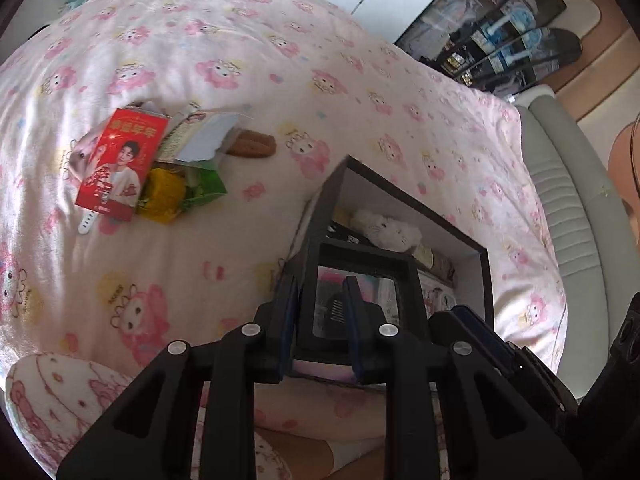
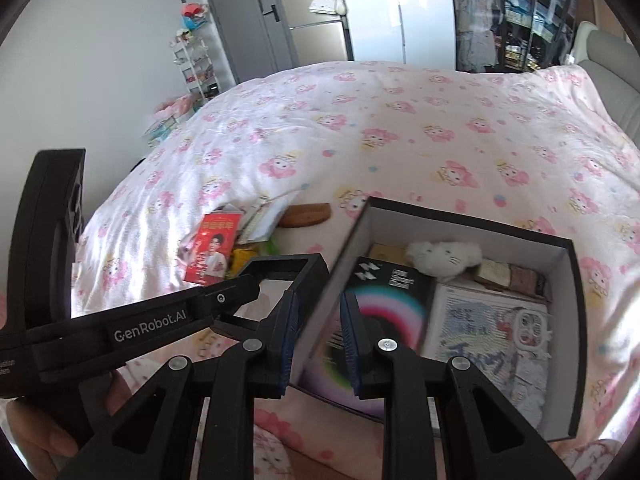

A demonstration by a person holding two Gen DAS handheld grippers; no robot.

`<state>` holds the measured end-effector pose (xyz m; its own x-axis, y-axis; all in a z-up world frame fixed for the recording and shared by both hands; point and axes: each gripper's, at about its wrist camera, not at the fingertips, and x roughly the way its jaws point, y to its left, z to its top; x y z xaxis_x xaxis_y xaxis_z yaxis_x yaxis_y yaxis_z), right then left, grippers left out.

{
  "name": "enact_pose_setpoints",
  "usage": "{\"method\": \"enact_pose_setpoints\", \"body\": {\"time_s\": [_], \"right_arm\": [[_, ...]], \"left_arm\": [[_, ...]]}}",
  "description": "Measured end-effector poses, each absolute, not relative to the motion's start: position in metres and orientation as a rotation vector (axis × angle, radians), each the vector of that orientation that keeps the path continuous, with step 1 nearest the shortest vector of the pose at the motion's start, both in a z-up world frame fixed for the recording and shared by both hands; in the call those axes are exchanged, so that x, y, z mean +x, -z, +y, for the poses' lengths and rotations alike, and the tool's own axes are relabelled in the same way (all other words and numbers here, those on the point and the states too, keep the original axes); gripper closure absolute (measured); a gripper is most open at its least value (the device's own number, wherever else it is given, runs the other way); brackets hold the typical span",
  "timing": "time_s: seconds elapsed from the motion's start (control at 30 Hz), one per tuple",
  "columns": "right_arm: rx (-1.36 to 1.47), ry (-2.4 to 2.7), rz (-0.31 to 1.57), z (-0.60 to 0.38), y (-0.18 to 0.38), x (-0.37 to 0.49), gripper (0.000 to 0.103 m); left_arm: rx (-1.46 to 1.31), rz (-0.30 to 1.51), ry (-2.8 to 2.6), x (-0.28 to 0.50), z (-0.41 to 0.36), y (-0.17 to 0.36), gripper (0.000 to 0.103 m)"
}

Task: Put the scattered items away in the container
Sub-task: 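Carry the photo frame with the left tool into the open black box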

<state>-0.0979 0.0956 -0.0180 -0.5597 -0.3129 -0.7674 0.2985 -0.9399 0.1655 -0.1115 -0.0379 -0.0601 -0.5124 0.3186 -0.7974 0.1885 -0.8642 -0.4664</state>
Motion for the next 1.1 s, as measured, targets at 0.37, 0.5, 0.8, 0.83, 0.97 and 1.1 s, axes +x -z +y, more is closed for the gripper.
{"method": "enact_pose_setpoints", "body": {"time_s": [0.37,0.5,0.8,0.83,0.97,1.1], "right_arm": [[1.403,2.563,-0.309,0.205,0.065,-0.108,0.083],[1.454,2.579,-0.322,0.209,0.086,-0.110,0.083],[1.556,2.459,-0.336,0.215,0.117,-0.115,0.083],[1.573,2.429,-0.366,0.220,0.122,-0.117,0.083],[1.591,2.469,-0.450,0.237,0.122,-0.118,0.083],[1.560,2.517,-0.466,0.240,0.117,-0.119,0.083]], "left_arm": [[-1.652,-0.545,-2.387,-0.147,0.056,0.091,0.082],[-1.729,-0.485,-2.363,-0.148,0.063,0.109,0.082],[-1.826,-0.461,-2.331,-0.148,0.068,0.136,0.082],[-1.822,-0.474,-2.318,-0.148,0.068,0.137,0.082],[-1.799,-0.489,-2.320,-0.145,0.064,0.135,0.082],[-1.783,-0.473,-2.359,-0.148,0.061,0.133,0.082]]}}
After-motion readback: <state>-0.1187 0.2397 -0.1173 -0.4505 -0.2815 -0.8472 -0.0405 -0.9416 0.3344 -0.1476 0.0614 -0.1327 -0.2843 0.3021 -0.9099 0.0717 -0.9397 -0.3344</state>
